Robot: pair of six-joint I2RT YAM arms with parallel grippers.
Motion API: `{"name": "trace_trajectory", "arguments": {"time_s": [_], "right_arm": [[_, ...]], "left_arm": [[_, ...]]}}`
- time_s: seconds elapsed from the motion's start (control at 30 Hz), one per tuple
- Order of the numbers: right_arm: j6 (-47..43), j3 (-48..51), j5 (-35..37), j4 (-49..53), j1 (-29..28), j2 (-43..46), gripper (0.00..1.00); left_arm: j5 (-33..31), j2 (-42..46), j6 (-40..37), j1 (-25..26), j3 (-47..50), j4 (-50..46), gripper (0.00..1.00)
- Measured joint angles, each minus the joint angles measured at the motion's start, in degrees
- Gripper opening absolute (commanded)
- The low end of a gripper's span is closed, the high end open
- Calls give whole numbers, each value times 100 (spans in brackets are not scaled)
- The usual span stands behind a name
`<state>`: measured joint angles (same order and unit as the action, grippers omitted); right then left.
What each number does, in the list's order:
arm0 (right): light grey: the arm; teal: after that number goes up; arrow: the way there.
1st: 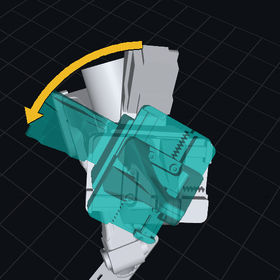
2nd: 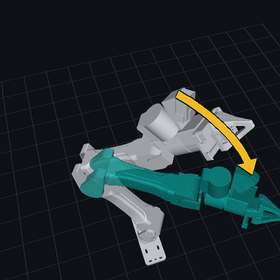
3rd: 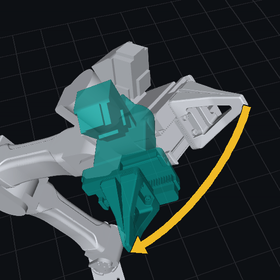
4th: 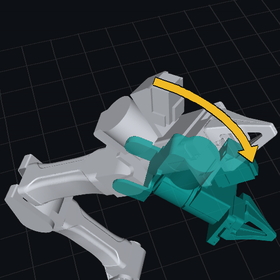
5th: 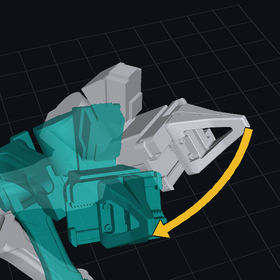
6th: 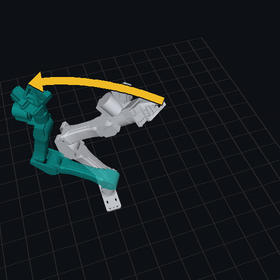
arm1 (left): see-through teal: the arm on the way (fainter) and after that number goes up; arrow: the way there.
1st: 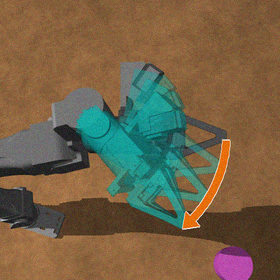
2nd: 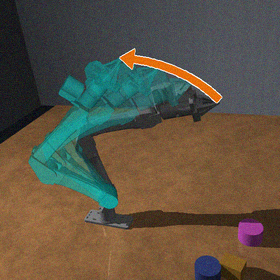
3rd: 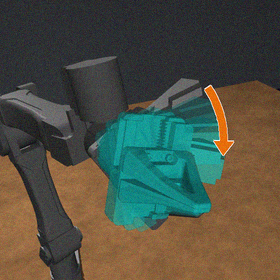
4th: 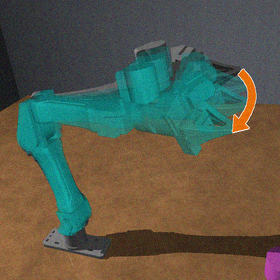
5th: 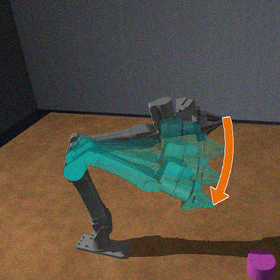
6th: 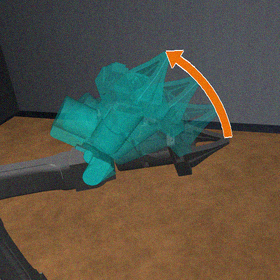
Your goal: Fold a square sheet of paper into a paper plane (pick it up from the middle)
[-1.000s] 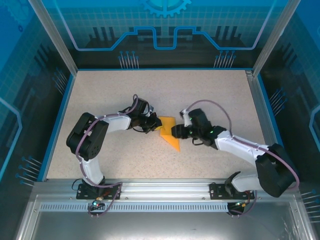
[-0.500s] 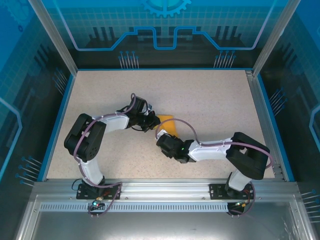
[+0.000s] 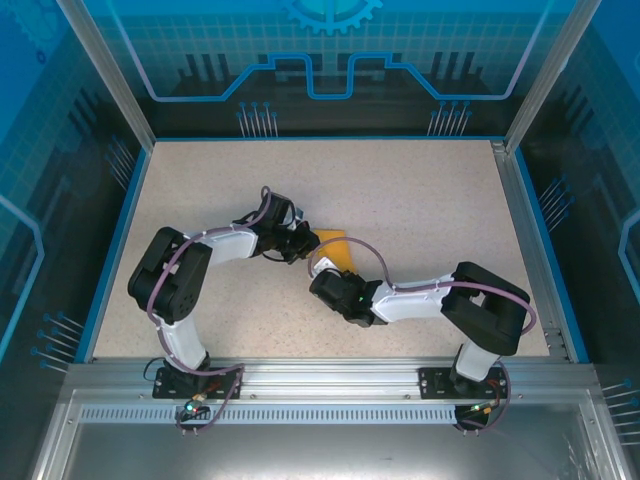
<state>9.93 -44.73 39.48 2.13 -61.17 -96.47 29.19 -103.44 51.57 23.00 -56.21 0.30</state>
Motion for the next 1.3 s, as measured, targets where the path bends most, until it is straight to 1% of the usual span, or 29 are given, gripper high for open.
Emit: {"name": "trace_trajectory", "arguments": {"time_s": [0.03, 0.07, 0.1, 0.13, 0.2, 0.3, 0.33, 0.4, 0.47, 0.57, 0.77, 0.8, 0.9, 1.03, 1.1, 1.2, 1.3], "right_arm": [[-4, 31, -2, -42, 9, 2, 11], [-11, 66, -4, -90, 15, 2, 9], [-28, 118, -20, -146, 26, 11, 9], [-48, 179, -61, -212, 46, 24, 8], [-87, 267, -116, -310, 83, 39, 6], [-125, 356, -223, -455, 133, 87, 6], [-129, 369, -251, -494, 155, 98, 6], [-136, 387, -282, -584, 177, 101, 6], [-142, 391, -315, -651, 197, 101, 6], [-142, 400, -398, -728, 203, 129, 7], [-144, 452, -511, -835, 225, 236, 8], [-144, 452, -533, -850, 234, 236, 8], [-144, 455, -568, -905, 262, 236, 9], [-142, 455, -570, -927, 273, 236, 11], [-138, 455, -577, -922, 273, 236, 13], [-103, 455, -595, -901, 273, 236, 20], [-94, 461, -632, -892, 293, 236, 28]], "left_arm": [[-4, 0, 0, -9, 0, 0, 18], [-17, 0, 17, -17, 2, -2, 22], [-35, 0, 52, -31, 7, -2, 30], [-46, 0, 59, -48, 11, -4, 35], [-72, 0, 90, -83, 11, -26, 39], [-111, 0, 81, -116, 11, -44, 55], [-125, 0, 87, -122, 13, -48, 58], [-131, 0, 116, -122, 17, -61, 59], [-136, 0, 120, -122, 22, -70, 64], [-179, 0, 129, -120, 55, -101, 66], [-142, -153, 225, -120, -15, -120, 59], [-133, -199, 240, -120, -57, -144, 55], [-92, -317, 240, -120, -258, -249, 39], [-79, -468, 173, -120, -511, -354, 20], [-81, -505, 157, -120, -522, -426, 9], [-81, -570, 85, -120, -560, -610, 0], [-81, -612, 42, -131, -638, -780, 0]]}}
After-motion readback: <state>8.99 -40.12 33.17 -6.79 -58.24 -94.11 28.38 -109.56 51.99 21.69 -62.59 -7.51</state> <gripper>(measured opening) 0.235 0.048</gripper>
